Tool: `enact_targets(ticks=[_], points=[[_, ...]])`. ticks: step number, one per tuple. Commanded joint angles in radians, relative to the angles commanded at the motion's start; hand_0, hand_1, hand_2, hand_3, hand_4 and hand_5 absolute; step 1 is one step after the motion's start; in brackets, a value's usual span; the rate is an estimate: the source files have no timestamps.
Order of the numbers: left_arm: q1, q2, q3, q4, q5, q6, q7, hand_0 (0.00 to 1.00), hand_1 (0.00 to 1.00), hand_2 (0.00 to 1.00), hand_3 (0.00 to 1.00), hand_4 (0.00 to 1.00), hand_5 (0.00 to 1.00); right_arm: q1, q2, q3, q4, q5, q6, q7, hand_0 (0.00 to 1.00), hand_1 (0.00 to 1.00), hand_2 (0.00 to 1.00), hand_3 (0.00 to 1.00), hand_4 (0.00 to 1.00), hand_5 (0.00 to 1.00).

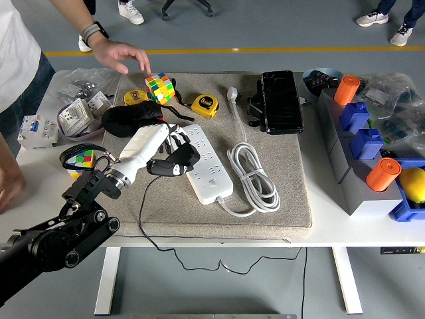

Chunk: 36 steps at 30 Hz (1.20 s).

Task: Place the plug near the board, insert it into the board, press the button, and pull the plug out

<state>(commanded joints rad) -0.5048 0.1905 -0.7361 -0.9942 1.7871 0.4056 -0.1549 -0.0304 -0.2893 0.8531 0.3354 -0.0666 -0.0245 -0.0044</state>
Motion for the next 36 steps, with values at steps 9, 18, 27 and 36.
enact_targets(ticks=[9,18,27,36], points=[[-0.018,-0.008,0.014,0.021,-0.005,0.006,-0.006,0.238,0.313,0.338,0.506,0.833,0.070,-0.001,0.000,-0.002,0.001,0.001,0.000,0.000,0.604,0.663,0.616,0.500,0.787,0.515],[-0.017,-0.006,0.003,0.011,0.001,0.004,-0.006,0.237,0.313,0.339,0.506,0.834,0.071,0.002,0.004,-0.003,0.004,-0.003,-0.001,-0.001,0.605,0.663,0.616,0.500,0.787,0.516],[-0.021,-0.003,-0.009,0.000,0.004,0.002,-0.006,0.238,0.312,0.341,0.506,0.840,0.076,0.008,0.001,-0.003,0.011,-0.013,-0.002,-0.002,0.605,0.663,0.615,0.499,0.785,0.514],[-0.019,0.002,-0.017,-0.005,0.003,0.000,-0.007,0.238,0.311,0.342,0.507,0.842,0.076,0.011,-0.006,-0.005,0.015,-0.018,-0.004,-0.001,0.605,0.663,0.614,0.498,0.784,0.512]])
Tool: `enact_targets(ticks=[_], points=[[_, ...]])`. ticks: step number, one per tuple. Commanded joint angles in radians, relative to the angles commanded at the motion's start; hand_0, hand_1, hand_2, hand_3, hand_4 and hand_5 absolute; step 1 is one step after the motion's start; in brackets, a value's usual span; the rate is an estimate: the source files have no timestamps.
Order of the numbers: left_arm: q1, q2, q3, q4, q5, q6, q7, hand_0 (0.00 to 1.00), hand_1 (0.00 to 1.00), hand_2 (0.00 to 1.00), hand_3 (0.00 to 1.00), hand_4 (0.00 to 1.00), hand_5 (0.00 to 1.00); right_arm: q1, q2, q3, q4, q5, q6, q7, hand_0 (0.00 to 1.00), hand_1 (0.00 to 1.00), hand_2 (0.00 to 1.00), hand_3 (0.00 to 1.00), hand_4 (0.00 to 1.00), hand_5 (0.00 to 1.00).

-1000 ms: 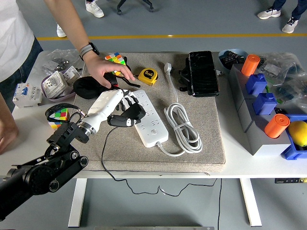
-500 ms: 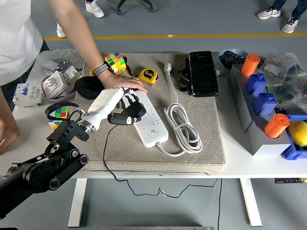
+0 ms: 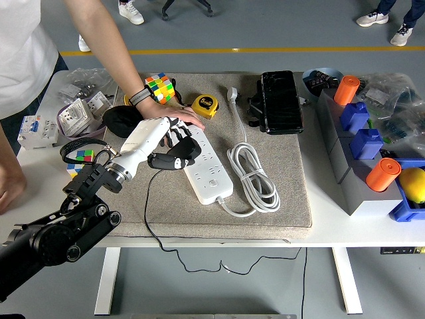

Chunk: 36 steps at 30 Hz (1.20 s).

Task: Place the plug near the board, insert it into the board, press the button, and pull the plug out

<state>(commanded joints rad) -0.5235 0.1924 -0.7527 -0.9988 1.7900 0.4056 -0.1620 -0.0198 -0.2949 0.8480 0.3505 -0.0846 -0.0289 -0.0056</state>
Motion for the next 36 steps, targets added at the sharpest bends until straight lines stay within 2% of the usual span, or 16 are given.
enact_targets(ticks=[22,36], points=[[-0.014,-0.017,0.023,0.035,-0.002,-0.003,0.003,0.237,0.311,0.344,0.508,0.846,0.077,-0.003,0.001,0.025,0.010,-0.016,-0.002,0.001,0.604,0.662,0.613,0.498,0.784,0.512],[-0.018,-0.009,0.036,0.074,0.003,-0.010,0.004,0.237,0.309,0.344,0.508,0.848,0.078,-0.004,0.001,0.032,0.012,-0.024,-0.003,0.002,0.604,0.663,0.613,0.498,0.784,0.513]])
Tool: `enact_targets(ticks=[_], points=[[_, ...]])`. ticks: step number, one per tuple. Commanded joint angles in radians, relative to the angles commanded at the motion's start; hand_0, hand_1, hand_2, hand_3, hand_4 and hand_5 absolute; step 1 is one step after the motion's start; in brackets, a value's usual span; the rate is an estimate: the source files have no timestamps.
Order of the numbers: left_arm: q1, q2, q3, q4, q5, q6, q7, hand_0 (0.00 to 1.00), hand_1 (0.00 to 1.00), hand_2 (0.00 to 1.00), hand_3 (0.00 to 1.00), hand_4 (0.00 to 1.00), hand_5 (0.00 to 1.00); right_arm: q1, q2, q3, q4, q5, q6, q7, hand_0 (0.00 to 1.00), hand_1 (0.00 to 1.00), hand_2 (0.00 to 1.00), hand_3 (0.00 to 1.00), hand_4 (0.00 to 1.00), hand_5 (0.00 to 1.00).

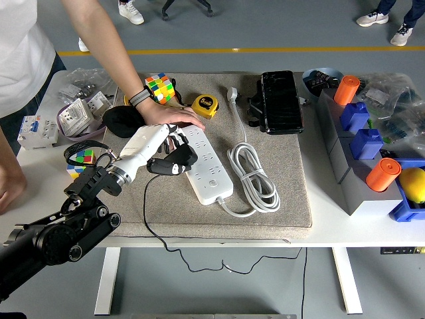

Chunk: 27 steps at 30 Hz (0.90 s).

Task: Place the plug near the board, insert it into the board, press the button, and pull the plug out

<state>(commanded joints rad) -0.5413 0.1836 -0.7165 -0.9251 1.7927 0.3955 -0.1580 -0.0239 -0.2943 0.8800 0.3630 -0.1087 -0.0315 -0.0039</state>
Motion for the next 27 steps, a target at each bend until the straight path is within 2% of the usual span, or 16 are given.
enact_targets(ticks=[27], points=[[-0.002,0.003,0.012,0.023,0.004,-0.001,-0.006,0.241,0.312,0.351,0.511,0.851,0.076,0.002,-0.001,0.007,0.005,-0.009,-0.003,0.005,0.604,0.661,0.612,0.498,0.784,0.512]])
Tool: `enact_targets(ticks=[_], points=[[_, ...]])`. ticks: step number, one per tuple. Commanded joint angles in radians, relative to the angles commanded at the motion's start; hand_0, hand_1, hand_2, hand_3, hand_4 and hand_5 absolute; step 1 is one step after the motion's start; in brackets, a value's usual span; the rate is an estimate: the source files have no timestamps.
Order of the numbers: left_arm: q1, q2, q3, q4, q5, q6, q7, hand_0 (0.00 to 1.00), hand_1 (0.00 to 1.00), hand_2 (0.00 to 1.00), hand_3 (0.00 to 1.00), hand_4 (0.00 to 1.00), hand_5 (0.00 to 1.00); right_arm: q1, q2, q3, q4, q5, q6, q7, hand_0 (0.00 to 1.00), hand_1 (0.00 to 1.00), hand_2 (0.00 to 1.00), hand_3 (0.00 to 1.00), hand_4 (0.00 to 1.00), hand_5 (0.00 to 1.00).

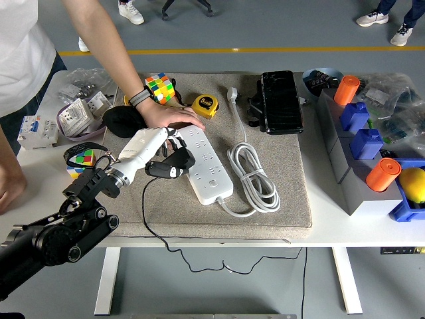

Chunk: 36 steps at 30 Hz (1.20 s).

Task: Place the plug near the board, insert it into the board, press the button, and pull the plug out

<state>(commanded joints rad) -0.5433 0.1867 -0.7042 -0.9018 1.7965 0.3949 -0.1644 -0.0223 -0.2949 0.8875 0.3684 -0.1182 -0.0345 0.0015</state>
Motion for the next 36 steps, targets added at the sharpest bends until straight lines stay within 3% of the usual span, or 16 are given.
enact_targets(ticks=[3,4,9,10,15,16,27,28,36], points=[[-0.001,0.001,0.001,0.000,0.000,-0.001,-0.003,0.241,0.312,0.351,0.511,0.851,0.076,0.001,0.001,0.003,0.001,-0.001,-0.001,0.001,0.604,0.661,0.612,0.498,0.784,0.512],[-0.001,0.001,0.000,0.001,0.000,-0.001,-0.005,0.257,0.393,0.438,0.522,0.861,0.079,0.001,0.000,0.004,0.002,-0.003,-0.001,0.001,0.603,0.660,0.609,0.498,0.784,0.512],[0.000,0.001,-0.007,0.001,-0.006,-0.013,-0.007,0.257,0.393,0.438,0.522,0.861,0.079,0.001,0.000,0.006,0.002,-0.004,-0.001,0.002,0.603,0.660,0.609,0.498,0.784,0.512],[0.000,0.001,-0.008,0.001,-0.004,-0.018,-0.004,0.244,0.475,0.525,0.555,0.938,0.118,0.000,0.000,0.006,0.003,-0.004,-0.002,0.002,0.602,0.660,0.609,0.498,0.783,0.511],[0.001,0.002,-0.012,-0.001,0.001,-0.035,0.007,0.244,0.475,0.525,0.555,0.938,0.118,0.001,0.001,0.006,0.003,-0.004,-0.001,0.003,0.602,0.660,0.609,0.498,0.783,0.511],[0.001,0.001,-0.015,-0.001,0.001,-0.037,0.007,0.290,0.539,0.548,0.566,0.998,0.239,0.001,0.001,0.006,0.003,-0.004,-0.001,0.003,0.603,0.660,0.609,0.498,0.783,0.510],[0.004,0.004,-0.028,-0.009,0.006,-0.056,0.002,0.331,0.574,0.573,0.588,0.998,0.261,0.001,0.001,0.006,0.003,-0.003,0.000,0.004,0.603,0.660,0.609,0.497,0.783,0.510],[0.004,0.004,-0.030,-0.010,0.006,-0.058,0.001,0.356,0.597,0.609,0.634,0.998,0.365,0.001,0.001,0.006,0.003,-0.004,0.000,0.005,0.603,0.660,0.608,0.497,0.783,0.509],[0.008,0.008,-0.041,-0.024,0.019,-0.077,0.005,0.359,0.598,0.620,0.642,0.998,0.390,0.001,0.000,0.008,0.003,-0.004,0.000,0.005,0.603,0.660,0.608,0.497,0.783,0.509]])
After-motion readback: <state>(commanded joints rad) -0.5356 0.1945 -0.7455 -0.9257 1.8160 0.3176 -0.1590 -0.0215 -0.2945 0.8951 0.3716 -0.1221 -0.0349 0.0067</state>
